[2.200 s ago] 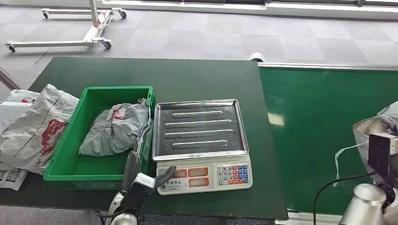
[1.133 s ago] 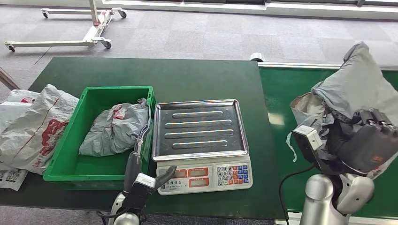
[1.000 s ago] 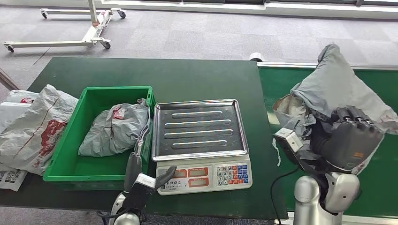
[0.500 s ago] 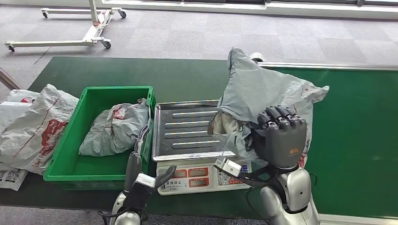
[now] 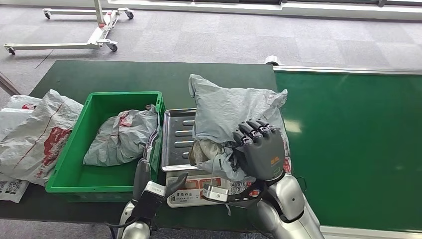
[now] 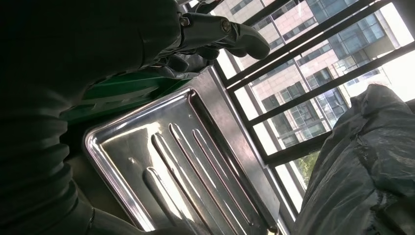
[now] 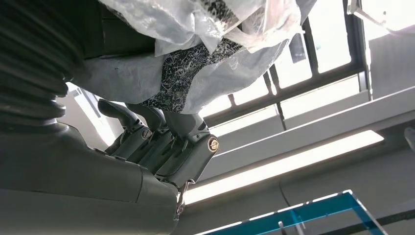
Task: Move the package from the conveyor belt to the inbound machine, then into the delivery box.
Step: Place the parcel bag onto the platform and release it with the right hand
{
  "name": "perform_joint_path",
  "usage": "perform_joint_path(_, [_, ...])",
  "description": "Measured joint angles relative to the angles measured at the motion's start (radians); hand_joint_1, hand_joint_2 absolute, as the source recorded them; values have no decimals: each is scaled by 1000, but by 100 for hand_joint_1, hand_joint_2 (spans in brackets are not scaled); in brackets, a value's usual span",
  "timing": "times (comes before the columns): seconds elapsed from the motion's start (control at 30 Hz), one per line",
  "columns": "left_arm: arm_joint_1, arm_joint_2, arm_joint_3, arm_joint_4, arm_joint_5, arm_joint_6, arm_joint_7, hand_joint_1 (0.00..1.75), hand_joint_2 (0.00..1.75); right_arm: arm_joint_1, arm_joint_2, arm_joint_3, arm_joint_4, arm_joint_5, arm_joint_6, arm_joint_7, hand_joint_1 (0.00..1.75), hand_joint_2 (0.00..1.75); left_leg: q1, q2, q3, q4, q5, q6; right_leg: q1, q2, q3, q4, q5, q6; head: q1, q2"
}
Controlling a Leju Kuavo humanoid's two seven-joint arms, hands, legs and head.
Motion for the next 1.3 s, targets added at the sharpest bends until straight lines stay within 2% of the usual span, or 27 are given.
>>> perform_joint_path(0.07, [0, 0, 0, 0, 0, 0, 0, 0, 175, -2, -1, 8, 11, -4, 0, 0, 2, 175, 0, 0, 0, 0, 0, 0, 0, 0, 0, 0, 0, 0, 0, 0])
perform_joint_path(0.37, [0, 2, -6, 0, 8, 4, 0, 0, 175, -10, -12, 59, 73, -99, 0, -28, 0, 175, 0, 0, 0, 0, 0, 0, 0, 0, 0, 0, 0, 0, 0, 0])
perform_joint_path(0.67, [4, 5, -15, -2, 8, 8, 0, 0, 175, -26, -32, 98, 126, -126, 7, -1, 0, 175, 0, 0, 0, 0, 0, 0, 0, 0, 0, 0, 0, 0, 0, 0])
perform_joint_path(0.83, [10, 8, -16, -8, 9, 14, 0, 0, 175, -36, -41, 107, 144, -259, 73, -15, 0, 175, 0, 0, 0, 0, 0, 0, 0, 0, 0, 0, 0, 0, 0, 0])
perform_joint_path(0.9, [12, 9, -16, -9, 11, 16, 0, 0, 175, -37, -46, 105, 146, -408, 157, -56, 0, 175, 0, 0, 0, 0, 0, 0, 0, 0, 0, 0, 0, 0, 0, 0])
perform_joint_path(0.93, [13, 10, -16, -9, 13, 16, -1, 0, 175, -36, -48, 101, 146, -531, 243, -85, 0, 175, 0, 0, 0, 0, 0, 0, 0, 0, 0, 0, 0, 0, 0, 0])
perform_joint_path(1.03, [13, 12, -18, -8, 22, 12, -6, 0, 175, -28, -51, 68, 148, -970, 608, -143, 0, 175, 0, 0, 0, 0, 0, 0, 0, 0, 0, 0, 0, 0, 0, 0])
perform_joint_path(1.1, [13, 15, -22, -7, 27, 9, -10, 0, 175, -25, -51, 32, 157, -1168, 793, -146, 0, 175, 0, 0, 0, 0, 0, 0, 0, 0, 0, 0, 0, 0, 0, 0])
perform_joint_path(1.2, [12, 17, -26, -3, 31, 9, -15, 0, 175, -34, -51, -16, 194, -1287, 914, -146, 0, 175, 0, 0, 0, 0, 0, 0, 0, 0, 0, 0, 0, 0, 0, 0])
perform_joint_path(1.3, [10, 18, -29, 0, 33, 9, -16, 0, 175, -48, -51, -41, 236, -1333, 978, -157, 0, 175, 0, 0, 0, 0, 0, 0, 0, 0, 0, 0, 0, 0, 0, 0])
